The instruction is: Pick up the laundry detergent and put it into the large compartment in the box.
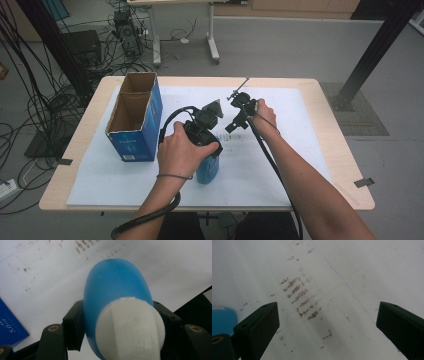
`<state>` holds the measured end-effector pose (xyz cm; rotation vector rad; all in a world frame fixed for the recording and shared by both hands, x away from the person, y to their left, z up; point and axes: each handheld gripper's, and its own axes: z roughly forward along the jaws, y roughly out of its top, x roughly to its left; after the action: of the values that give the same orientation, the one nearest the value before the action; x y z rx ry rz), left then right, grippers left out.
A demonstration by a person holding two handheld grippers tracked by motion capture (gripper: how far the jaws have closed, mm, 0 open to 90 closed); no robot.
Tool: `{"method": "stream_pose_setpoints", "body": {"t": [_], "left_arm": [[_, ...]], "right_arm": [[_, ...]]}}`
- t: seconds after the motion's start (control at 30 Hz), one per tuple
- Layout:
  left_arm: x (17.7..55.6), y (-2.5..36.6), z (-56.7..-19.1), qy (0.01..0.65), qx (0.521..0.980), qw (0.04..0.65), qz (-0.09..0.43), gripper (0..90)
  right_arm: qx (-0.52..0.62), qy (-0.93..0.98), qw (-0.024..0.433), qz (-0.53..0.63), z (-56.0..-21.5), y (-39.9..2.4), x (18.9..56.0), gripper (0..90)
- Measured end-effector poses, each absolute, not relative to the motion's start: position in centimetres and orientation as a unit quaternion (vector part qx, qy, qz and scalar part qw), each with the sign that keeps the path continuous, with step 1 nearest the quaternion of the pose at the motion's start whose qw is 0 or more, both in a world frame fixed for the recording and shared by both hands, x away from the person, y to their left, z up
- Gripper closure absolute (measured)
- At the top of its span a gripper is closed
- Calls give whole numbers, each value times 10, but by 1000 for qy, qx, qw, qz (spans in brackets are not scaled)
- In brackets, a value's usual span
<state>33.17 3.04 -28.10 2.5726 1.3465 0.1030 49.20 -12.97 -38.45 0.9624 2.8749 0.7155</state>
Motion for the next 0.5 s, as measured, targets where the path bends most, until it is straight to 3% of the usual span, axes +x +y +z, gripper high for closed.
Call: {"method": "stream_pose_setpoints", "body": {"t": [0.5], "left_arm": [[332,30,-281,460,880,117,36,369]], "right_arm": [[309,923,13,229,-385,-130,493,41]]}}
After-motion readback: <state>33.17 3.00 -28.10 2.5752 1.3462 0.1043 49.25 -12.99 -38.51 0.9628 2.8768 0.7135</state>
